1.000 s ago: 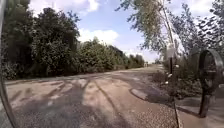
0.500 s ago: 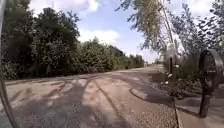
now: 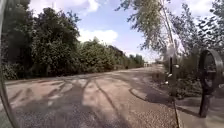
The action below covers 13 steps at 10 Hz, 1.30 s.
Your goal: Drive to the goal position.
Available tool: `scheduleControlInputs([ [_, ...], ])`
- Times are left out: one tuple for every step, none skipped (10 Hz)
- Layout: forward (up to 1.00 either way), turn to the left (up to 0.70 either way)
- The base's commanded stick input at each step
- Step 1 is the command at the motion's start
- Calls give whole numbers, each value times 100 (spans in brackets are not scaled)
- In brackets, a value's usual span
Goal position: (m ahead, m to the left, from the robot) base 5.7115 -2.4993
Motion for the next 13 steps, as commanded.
scheduleControlInputs([
  [4,0],
  [4,0],
  [4,0],
  [4,0],
  [2,0],
  [2,0],
  [4,0],
  [4,0],
  [4,0],
  [4,0],
  [4,0],
  [4,0],
  [4,0],
])
